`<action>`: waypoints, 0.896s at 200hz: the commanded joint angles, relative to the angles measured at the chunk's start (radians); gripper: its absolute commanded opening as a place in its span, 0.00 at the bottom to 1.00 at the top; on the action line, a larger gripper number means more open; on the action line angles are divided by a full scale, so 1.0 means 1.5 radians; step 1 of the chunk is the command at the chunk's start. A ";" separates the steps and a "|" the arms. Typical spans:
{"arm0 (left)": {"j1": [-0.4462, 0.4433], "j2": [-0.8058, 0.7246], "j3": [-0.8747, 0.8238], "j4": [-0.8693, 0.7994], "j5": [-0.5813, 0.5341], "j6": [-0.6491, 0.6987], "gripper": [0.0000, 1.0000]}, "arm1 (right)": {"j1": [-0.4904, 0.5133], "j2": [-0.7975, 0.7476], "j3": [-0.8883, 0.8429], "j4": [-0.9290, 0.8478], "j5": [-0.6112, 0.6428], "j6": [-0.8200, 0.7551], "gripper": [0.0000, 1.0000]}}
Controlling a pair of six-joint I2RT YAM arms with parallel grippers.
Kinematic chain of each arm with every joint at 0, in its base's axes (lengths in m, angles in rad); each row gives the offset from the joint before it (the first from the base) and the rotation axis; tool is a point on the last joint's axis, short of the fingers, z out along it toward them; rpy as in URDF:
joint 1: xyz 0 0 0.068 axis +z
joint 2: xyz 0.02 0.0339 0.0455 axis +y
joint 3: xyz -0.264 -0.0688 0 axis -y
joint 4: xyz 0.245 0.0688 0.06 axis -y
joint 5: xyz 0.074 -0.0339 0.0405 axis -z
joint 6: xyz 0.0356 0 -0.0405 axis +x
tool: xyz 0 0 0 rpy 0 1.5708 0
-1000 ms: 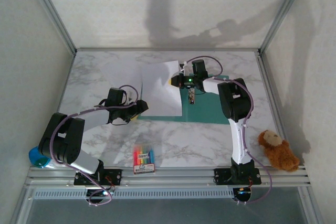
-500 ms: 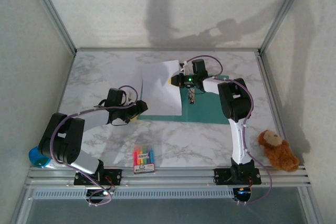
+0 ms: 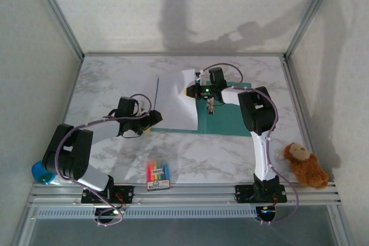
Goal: Put the files into the folder
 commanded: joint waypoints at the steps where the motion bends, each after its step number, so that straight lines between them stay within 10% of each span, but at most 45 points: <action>1: 0.009 0.000 -0.001 0.002 0.011 0.009 0.83 | 0.007 -0.014 0.012 -0.013 -0.023 -0.033 0.00; 90: 0.015 0.002 0.006 -0.006 0.012 0.014 0.83 | 0.009 0.002 0.027 -0.030 -0.050 -0.047 0.00; 143: 0.017 -0.002 0.009 -0.021 -0.001 0.021 0.83 | 0.010 0.018 0.073 -0.103 -0.015 -0.074 0.29; 179: 0.023 -0.023 0.007 -0.033 -0.011 0.024 0.83 | 0.009 0.043 0.120 -0.150 0.010 -0.086 0.28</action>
